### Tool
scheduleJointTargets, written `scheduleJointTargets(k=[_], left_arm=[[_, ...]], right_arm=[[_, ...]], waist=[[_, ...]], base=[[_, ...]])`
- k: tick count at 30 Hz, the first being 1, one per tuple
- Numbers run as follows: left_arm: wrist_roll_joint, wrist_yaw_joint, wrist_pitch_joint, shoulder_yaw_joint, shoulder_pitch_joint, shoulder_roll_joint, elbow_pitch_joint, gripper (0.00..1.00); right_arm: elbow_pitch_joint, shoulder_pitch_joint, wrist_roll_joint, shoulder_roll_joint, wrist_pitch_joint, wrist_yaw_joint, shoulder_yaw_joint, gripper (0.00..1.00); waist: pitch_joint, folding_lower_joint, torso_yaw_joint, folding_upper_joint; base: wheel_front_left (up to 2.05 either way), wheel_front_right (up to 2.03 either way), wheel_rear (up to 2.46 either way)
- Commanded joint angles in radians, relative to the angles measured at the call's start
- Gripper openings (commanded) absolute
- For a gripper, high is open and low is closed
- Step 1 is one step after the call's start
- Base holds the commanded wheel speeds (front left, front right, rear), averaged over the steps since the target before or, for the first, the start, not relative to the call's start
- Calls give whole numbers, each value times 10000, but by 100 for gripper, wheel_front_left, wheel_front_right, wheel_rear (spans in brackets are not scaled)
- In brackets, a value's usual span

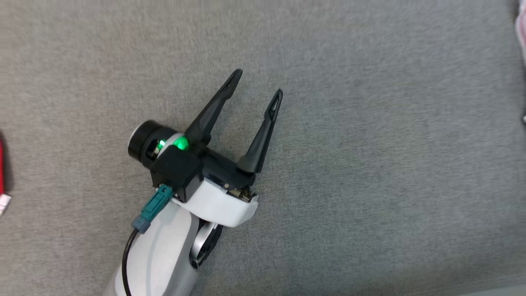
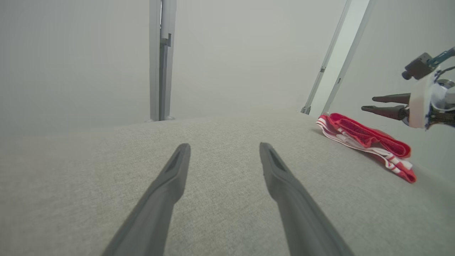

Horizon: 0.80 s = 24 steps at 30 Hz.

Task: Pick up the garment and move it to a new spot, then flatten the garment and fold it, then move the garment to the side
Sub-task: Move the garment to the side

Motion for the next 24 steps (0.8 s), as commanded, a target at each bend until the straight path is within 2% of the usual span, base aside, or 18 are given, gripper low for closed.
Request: scheduleJointTargets(k=[1,8,13,18,22,24], left_arm=[[-126,105,12,96,294,22,38,100],[-408,507,12,591,1308,32,52,100],[-446,754,12,1308,2128,24,89,100],[-259,818,12,2008,2987,32,-18,100],[-268,890,12,2333,3464,32,-110,100],[-301,954,12,2531,3718,29,-149,100]], right_arm=[[-237,0,-53,169,-128,-7,65,100],[-1194,696,-67,1008,-251,-7,493,100],[-2052,1635,195,1639,-356,-7,362,100],[-3128,3075,29,2215,-446,-7,-124,100],[-3992,4023,-316,2692,-444,-5,-910,100],[-4700,4798,-755,3129,-426,-5,-1365,100]], waist=[[-1084,0,-23,0],[-2865,0,173,0],[-3889,0,492,0],[-4592,0,814,0],[-4921,0,985,0],[-5077,0,1074,0]], base=[[0,0,0],[0,0,0],[0,0,0],[0,0,0],[0,0,0],[0,0,0]])
